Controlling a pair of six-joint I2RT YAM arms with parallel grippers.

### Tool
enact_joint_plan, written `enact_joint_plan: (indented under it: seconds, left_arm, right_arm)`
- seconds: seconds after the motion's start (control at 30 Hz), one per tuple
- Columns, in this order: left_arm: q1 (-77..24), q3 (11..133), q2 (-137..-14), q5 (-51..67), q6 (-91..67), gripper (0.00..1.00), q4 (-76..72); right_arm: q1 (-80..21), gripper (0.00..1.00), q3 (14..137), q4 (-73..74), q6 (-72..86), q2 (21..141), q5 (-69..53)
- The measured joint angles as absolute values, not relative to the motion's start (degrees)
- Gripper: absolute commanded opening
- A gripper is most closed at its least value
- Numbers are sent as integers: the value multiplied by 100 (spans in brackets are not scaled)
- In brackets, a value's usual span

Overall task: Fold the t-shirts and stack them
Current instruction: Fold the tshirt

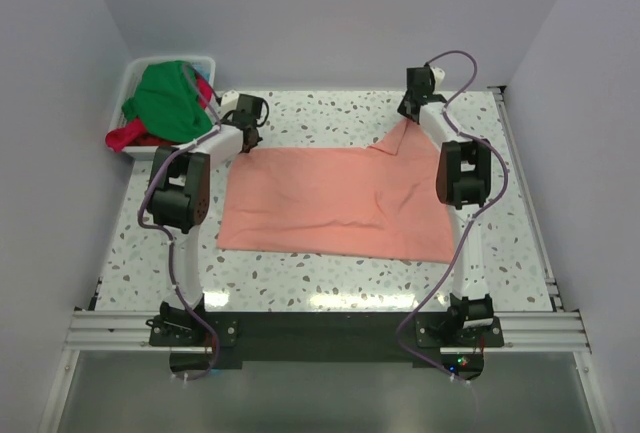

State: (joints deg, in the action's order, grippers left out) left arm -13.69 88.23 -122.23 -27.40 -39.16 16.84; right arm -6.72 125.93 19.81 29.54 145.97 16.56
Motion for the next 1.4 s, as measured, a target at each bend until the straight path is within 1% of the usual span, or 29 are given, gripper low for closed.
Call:
enact_joint_plan:
  seconds: [0.03, 0.3, 0.4, 0.6, 0.73, 1.07, 1.4]
  left_arm:
    - [-1369, 8823, -12223, -2738, -3916, 0, 1682]
    - [-1369, 8823, -12221, -2746, -3885, 0, 1684]
    - [-1369, 8823, -12197, -2790, -3835, 0, 1691]
    - [-1369, 8814, -11926, -2943, -3776, 0, 1721]
    - [-1369, 8724, -11655, -3033, -3719, 0, 1719]
    - [-1385, 8302, -11279, -3146, -3634, 0, 1739]
    - [-1402, 7948, -10901, -3227, -3680, 0, 1900]
  right_arm:
    - [-672, 0, 12591, 1979, 2943, 14597, 1678]
    - [-670, 0, 12569, 1970, 2930, 14597, 1839]
    - [-670, 0, 12234, 1933, 2930, 14438, 1979]
    - [-670, 0, 10829, 1837, 2930, 13353, 2215]
    - [-670, 0, 10151, 1750, 2932, 12484, 2344]
    - [-670, 0, 9249, 1684, 2952, 10927, 2460]
    - [-670, 0, 7981, 1909, 3046, 9500, 2458]
